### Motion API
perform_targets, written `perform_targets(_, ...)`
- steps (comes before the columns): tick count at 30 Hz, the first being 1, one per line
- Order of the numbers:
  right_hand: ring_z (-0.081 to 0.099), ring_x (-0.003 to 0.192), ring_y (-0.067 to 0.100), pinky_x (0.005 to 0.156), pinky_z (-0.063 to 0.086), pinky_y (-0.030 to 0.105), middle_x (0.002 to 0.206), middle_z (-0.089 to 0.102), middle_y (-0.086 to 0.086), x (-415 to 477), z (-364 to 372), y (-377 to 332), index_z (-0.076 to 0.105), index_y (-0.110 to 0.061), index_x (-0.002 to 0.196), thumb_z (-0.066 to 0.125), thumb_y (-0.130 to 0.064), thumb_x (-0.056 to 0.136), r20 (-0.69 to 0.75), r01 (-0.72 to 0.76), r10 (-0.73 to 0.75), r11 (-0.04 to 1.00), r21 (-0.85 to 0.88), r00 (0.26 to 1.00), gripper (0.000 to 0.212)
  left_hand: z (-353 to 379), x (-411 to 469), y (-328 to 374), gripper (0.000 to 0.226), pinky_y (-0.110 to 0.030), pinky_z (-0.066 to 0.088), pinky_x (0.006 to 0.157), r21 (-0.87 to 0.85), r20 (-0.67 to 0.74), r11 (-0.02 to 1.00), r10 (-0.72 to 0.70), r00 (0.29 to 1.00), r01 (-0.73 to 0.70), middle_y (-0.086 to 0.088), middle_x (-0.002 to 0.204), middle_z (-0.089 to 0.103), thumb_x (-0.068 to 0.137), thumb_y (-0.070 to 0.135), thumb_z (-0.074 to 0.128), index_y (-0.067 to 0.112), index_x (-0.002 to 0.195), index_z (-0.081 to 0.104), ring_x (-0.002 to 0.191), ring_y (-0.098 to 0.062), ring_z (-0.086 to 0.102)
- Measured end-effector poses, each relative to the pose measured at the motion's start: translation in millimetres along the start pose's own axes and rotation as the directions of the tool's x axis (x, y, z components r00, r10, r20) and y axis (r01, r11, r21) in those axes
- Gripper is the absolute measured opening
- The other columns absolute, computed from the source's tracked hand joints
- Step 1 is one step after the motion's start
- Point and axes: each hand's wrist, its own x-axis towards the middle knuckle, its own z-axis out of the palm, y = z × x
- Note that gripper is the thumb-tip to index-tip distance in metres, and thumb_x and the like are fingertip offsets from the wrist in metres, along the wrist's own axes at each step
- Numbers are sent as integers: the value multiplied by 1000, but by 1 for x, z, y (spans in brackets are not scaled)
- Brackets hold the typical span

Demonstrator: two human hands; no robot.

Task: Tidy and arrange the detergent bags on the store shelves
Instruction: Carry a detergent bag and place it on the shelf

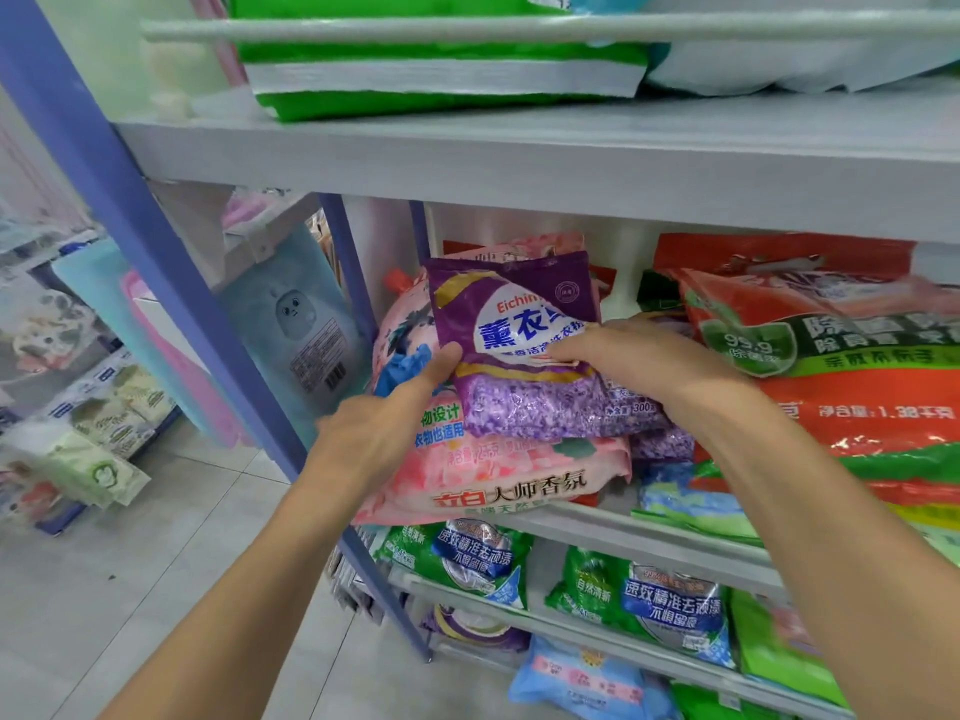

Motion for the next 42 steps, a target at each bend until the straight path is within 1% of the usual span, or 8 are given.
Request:
perform_targets(2,58,96,7,85,39,30,104,69,-12,2,5,3,76,-28,104,83,-43,76,35,-14,7,979,205,999,32,-7,117,-62,105,-38,52,88,36,-88,997,68,994,-65,-12,127,66,46,107,51,27,113,65,102,-25,65)
perform_targets(5,62,116,23,89,44,24,117,72,0,9,6,-3,77,-19,116,83,-34,81,60,-32,11,932,361,998,38,-13,291,-104,105,-47,59,91,-290,56,949,143,988,-121,-3,110,78,26,95,76,32,109,73,89,-24,76)
perform_targets(8,69,89,30,80,52,25,87,76,12,8,-1,-6,72,-3,116,69,-12,93,50,-52,29,835,548,998,25,-14,112,-57,80,-45,61,87,-499,212,863,210,954,-79,-11,91,80,34,58,99,18,101,80,76,-31,77)
perform_targets(12,76,75,30,79,64,45,93,79,18,-14,0,2,76,-3,105,77,-6,77,197,-135,-4,713,688,980,28,-11,3,-11,20,-44,64,67,-598,356,800,211,910,49,-14,88,78,65,17,80,12,84,80,65,-29,74)
perform_targets(16,74,61,27,73,61,43,81,78,17,-49,5,6,75,-2,87,80,-7,69,268,-176,-18,714,678,963,19,-12,-23,-29,28,-46,63,64,-676,295,736,209,932,49,-18,91,77,65,10,76,8,93,79,63,-30,74)
perform_targets(23,76,92,36,85,63,43,107,77,21,-104,20,38,76,-4,110,82,-2,67,220,-52,-161,682,729,962,44,-10,-69,-69,46,-46,64,63,-718,162,688,311,937,-104,-24,99,76,58,-3,78,5,103,75,68,-35,75)
perform_targets(29,75,99,38,90,59,46,109,77,17,-146,11,53,76,-12,110,82,-4,69,161,61,-256,685,726,953,43,-5,-109,-83,67,-43,62,57,-712,89,673,368,926,-200,-21,101,77,35,19,98,13,98,78,70,-36,76)
perform_targets(42,77,88,36,77,64,43,106,77,20,-252,-95,132,77,-9,100,75,1,69,-67,205,-251,577,791,966,33,94,-214,-33,34,-39,62,54,-732,128,618,540,832,-288,-18,94,78,62,2,71,11,94,78,63,-30,75)
